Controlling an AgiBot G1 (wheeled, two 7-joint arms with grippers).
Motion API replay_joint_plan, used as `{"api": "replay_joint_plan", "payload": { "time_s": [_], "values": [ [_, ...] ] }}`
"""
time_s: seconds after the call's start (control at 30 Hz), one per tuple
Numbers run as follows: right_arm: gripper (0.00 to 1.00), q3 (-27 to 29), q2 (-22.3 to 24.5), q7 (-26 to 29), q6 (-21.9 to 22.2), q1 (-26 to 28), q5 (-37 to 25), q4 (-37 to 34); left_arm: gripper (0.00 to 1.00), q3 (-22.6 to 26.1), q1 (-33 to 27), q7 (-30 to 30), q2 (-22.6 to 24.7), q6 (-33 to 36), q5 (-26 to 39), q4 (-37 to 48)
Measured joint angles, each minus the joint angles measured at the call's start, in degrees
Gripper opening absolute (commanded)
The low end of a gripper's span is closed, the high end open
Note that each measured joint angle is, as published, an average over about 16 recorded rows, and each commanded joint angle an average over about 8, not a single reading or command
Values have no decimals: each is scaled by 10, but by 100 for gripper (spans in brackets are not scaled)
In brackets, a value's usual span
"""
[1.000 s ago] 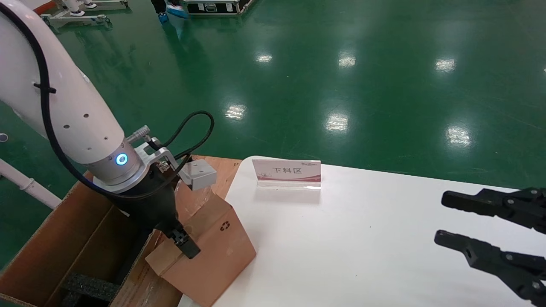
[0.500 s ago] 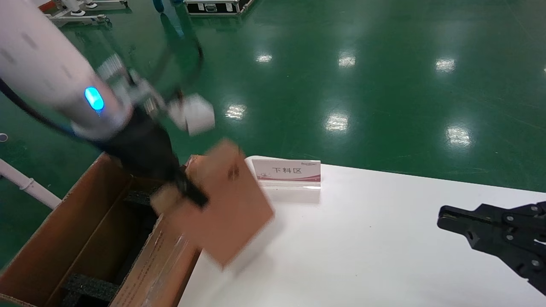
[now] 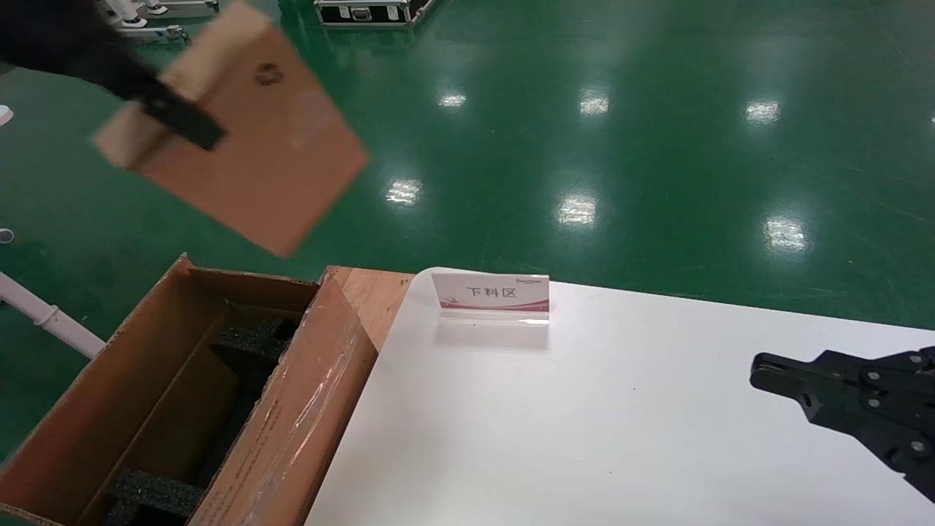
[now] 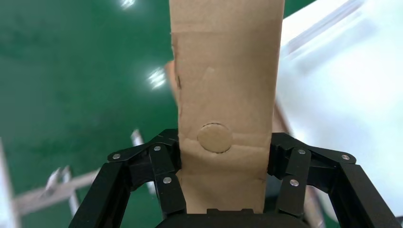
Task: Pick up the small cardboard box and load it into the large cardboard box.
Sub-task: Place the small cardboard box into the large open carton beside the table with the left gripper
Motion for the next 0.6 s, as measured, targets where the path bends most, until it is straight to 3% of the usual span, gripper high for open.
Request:
{"api": "replay_joint_plan", "payload": {
  "time_s": [0.3, 0.33, 0.57, 0.6],
  "values": [
    [0, 0, 0, 0, 0, 0, 0, 0, 0, 157, -55, -9, -11, 2, -35, 6],
    [7, 0, 0, 0, 0, 0, 0, 0, 0, 171, -57, -11, -14, 2, -39, 6],
    [94, -1, 0, 0, 0, 0, 0, 0, 0, 248, -60, -23, -43, -2, -56, -1],
    [100, -1, 0, 0, 0, 0, 0, 0, 0, 255, -60, -25, -48, -3, -56, -3]
  ]
}}
